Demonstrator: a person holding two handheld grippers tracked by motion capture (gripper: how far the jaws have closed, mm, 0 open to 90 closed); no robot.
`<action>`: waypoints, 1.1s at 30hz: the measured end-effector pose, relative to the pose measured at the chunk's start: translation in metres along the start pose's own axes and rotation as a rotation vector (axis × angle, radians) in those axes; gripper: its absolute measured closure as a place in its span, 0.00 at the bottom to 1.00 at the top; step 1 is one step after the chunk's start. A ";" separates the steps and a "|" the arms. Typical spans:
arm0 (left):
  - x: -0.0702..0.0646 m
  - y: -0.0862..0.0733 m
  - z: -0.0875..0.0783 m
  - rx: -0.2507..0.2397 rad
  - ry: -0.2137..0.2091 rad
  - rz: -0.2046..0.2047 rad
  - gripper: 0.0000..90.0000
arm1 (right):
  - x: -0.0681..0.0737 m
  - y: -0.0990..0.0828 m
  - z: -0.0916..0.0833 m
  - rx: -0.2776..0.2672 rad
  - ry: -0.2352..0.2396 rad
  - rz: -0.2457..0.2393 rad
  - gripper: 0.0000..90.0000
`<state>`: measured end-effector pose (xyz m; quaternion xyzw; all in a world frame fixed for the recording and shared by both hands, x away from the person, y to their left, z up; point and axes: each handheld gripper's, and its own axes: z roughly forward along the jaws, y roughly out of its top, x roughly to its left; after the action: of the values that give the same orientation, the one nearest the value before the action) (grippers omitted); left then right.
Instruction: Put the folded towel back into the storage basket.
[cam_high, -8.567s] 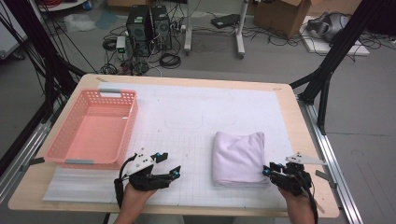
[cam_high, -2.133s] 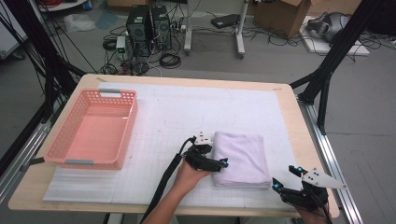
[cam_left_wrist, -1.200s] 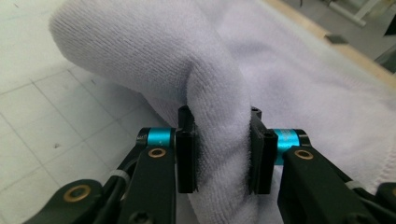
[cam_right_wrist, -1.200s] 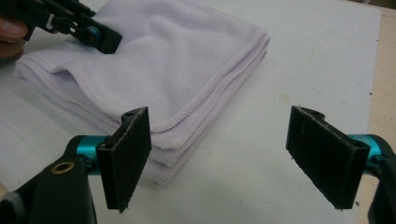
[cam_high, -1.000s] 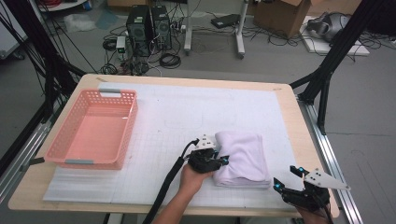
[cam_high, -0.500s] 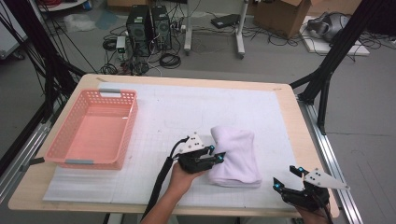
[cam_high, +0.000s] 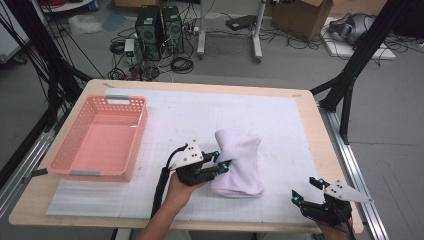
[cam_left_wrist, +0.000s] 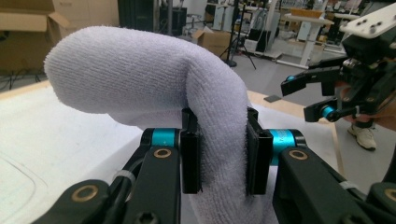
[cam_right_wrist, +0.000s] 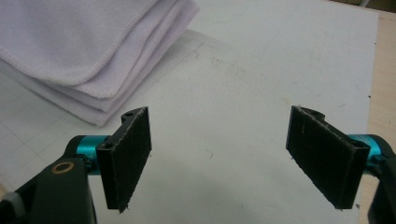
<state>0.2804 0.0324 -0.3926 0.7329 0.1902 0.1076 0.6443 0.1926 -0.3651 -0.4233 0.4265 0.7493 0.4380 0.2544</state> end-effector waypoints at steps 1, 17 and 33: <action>0.000 0.002 -0.002 -0.006 0.000 0.008 0.81 | 0.000 0.000 0.000 0.001 0.001 0.000 0.24; -0.003 0.029 -0.042 -0.070 -0.019 0.085 0.81 | 0.002 0.002 0.001 -0.002 0.004 -0.007 0.24; 0.003 0.044 -0.095 -0.132 0.020 0.106 0.81 | 0.003 0.003 0.001 -0.002 -0.002 -0.007 0.24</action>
<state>0.2512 0.1150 -0.3353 0.6969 0.1502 0.1611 0.6825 0.1933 -0.3616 -0.4217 0.4242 0.7501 0.4374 0.2572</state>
